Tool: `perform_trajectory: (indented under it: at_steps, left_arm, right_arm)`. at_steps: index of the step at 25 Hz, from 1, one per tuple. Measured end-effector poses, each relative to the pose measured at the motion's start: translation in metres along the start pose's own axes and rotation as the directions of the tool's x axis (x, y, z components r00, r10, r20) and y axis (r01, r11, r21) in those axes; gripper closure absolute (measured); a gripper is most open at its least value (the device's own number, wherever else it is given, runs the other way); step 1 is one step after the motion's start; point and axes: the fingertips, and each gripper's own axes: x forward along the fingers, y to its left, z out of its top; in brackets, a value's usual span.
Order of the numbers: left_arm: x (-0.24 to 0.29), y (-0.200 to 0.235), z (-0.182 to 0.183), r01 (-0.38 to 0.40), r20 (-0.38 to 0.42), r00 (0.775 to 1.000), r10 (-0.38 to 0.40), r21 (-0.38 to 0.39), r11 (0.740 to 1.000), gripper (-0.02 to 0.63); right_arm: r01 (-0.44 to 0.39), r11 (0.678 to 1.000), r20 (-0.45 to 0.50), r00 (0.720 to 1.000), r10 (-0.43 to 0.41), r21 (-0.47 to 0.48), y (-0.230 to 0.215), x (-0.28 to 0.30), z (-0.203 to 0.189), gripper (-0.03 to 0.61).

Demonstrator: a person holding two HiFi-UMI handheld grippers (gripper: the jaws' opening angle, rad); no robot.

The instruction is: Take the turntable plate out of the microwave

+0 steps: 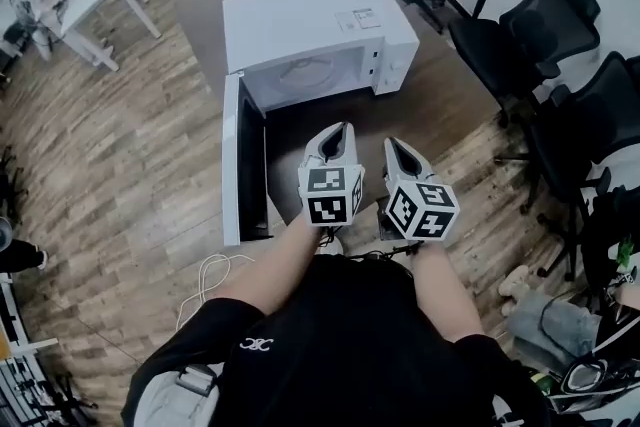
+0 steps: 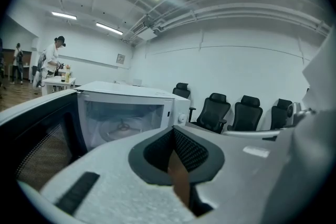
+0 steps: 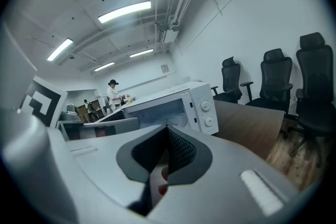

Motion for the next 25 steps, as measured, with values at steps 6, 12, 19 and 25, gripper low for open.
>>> perform_trajectory:
  at_steps: [6, 12, 19, 25]
  left_arm:
    - [-0.006, 0.03, -0.004, -0.062, -0.006, 0.998, 0.061, -0.027, 0.998, 0.604]
    - [-0.003, 0.064, 0.001, -0.133, 0.003, 0.991, 0.133, -0.049, 0.99, 0.604]
    - [0.009, 0.1, 0.008, -0.237, 0.013, 0.971, 0.238, -0.08, 0.968, 0.604]
    - [0.014, 0.12, 0.009, -0.283, 0.011, 0.958, 0.285, -0.109, 0.953, 0.604]
  right_arm:
    - [-0.067, 0.993, -0.038, 0.997, 0.071, 0.094, 0.016, 0.032, -0.006, 0.569]
    - [-0.125, 0.982, -0.059, 0.989, 0.134, 0.139, 0.027, 0.072, -0.006, 0.569]
    - [-0.269, 0.954, -0.098, 0.954, 0.283, 0.132, 0.045, 0.126, -0.009, 0.536]
    - [-0.3, 0.892, -0.123, 0.925, 0.358, 0.338, 0.038, 0.18, -0.023, 0.481]
